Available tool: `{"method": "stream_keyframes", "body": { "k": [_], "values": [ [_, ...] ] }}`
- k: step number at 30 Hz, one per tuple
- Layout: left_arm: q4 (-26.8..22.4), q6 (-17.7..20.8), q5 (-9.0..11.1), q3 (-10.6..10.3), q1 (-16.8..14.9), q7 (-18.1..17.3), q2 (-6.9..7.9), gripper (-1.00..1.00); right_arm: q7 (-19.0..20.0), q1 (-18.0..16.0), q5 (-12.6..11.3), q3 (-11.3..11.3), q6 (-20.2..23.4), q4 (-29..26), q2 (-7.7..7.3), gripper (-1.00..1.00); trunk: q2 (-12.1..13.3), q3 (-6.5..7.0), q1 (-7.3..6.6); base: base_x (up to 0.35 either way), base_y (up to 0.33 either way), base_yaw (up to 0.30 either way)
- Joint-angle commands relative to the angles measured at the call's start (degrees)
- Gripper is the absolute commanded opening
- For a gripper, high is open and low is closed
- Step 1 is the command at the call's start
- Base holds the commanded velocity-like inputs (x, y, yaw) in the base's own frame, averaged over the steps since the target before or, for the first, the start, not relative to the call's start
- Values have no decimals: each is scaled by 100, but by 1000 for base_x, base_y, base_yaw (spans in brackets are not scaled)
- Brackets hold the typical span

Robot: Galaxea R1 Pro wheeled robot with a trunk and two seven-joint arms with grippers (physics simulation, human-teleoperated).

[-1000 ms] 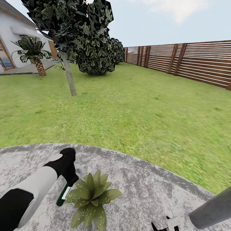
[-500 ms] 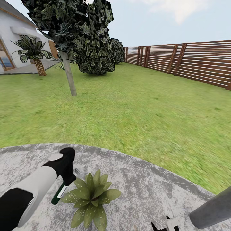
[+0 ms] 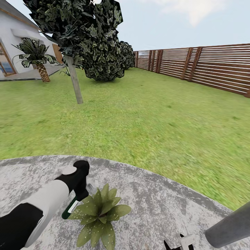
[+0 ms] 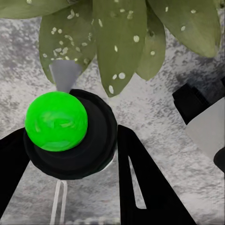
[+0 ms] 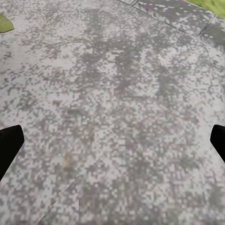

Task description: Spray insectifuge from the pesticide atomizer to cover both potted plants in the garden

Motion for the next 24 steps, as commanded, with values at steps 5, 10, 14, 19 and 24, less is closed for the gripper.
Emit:
{"method": "stream_keyframes", "body": {
  "k": [5,10,14,19,24],
  "values": [
    [2,16,-32,-280,42,-57,26,-100,48,-4,14,-49,-15,1,2,100,-2,-5,-1,0,0,0],
    [-5,6,-1,-280,9,-65,-15,-100,46,-4,14,-49,-17,1,2,100,-2,-5,-1,0,0,0],
    [-13,10,-8,-288,-49,-72,-56,-100,47,-4,14,-49,-17,1,2,100,-2,-5,-1,0,0,0],
    [-20,-43,-10,-289,-56,-73,-81,-100,48,-4,14,-49,-15,1,2,100,-2,-5,-1,-188,0,0],
    [-18,-55,-10,-289,-46,-73,-84,-100,48,-4,14,-49,-15,1,2,100,-2,-5,-1,-110,0,0]
  ]
}}
